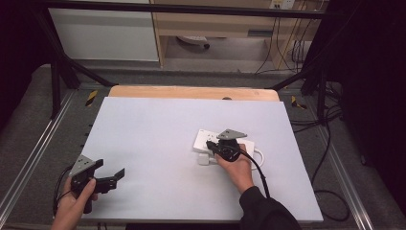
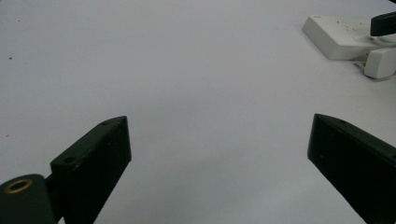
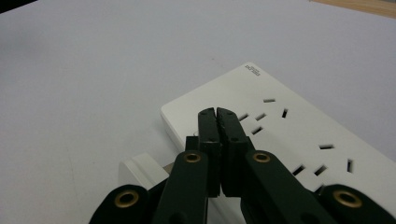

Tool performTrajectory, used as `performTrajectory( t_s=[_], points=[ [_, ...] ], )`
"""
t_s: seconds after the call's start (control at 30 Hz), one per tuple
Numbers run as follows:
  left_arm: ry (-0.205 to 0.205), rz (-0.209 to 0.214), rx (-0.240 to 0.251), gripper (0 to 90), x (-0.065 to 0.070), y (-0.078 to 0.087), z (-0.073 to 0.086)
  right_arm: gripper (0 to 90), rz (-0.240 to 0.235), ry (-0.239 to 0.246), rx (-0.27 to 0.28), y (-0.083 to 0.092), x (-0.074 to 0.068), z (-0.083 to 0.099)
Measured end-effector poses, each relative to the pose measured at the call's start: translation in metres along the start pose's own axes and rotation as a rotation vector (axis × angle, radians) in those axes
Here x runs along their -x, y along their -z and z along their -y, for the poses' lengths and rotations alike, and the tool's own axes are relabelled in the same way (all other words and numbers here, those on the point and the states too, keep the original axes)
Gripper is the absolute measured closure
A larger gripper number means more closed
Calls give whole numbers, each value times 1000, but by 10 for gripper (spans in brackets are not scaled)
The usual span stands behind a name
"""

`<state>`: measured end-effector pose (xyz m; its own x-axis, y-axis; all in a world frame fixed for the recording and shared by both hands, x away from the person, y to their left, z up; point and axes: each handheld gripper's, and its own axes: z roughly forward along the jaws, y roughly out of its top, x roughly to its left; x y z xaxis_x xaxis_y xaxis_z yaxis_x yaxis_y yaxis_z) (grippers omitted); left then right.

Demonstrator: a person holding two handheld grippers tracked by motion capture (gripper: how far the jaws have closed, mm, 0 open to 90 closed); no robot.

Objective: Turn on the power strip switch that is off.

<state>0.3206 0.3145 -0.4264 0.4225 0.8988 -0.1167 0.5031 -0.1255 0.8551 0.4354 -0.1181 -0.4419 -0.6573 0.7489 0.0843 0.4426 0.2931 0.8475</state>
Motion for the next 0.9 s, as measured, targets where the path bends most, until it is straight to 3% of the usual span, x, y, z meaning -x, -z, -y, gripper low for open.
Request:
performTrajectory(
  t_s=[0.9],
  points=[
    [-4, -2, -2, 60, 0, 0, 0, 900, 22, 8, 6, -4, -1, 4]
  ],
)
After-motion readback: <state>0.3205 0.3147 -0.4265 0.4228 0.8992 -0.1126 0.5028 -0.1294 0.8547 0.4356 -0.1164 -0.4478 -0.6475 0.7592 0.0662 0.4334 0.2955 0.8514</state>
